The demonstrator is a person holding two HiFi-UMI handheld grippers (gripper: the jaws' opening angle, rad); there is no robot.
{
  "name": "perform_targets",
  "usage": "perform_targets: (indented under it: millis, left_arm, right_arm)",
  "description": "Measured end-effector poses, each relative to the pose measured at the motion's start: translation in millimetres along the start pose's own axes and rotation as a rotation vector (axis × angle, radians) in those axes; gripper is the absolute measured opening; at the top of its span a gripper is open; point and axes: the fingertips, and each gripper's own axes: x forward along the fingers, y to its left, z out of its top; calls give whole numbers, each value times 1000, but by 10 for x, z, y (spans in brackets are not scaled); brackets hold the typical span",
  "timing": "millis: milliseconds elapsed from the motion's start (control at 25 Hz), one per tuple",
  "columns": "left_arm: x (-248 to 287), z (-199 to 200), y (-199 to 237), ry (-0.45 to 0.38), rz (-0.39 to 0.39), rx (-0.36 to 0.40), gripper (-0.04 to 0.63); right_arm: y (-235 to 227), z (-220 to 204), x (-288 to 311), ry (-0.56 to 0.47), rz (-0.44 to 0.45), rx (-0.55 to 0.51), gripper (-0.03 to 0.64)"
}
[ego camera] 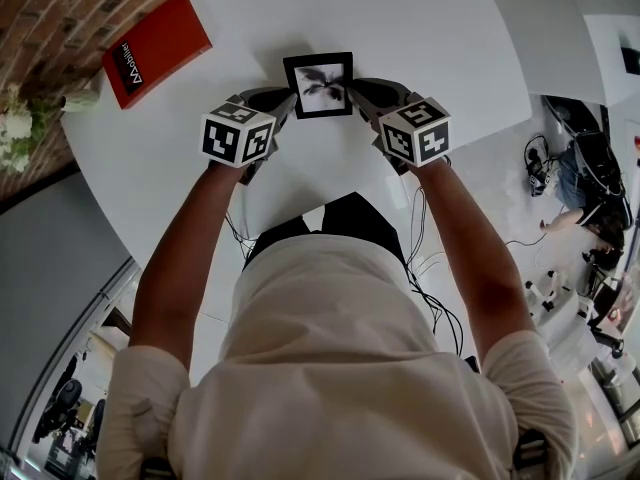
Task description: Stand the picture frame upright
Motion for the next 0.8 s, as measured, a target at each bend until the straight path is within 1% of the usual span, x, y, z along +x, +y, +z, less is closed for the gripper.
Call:
perform_targets:
  millis: [320,600,800]
  left_arm:
    - [34,141,22,-12,23,42,31]
    - [87,335,96,-38,50,77,31]
    - [157,472,131,-41,79,129,29]
  right_arm:
    - [-104,123,7,-25,-3,-52,45]
    - [-236,266,51,-38,3,-109,46]
    - [-367,370,75,-51,-5,-168,44]
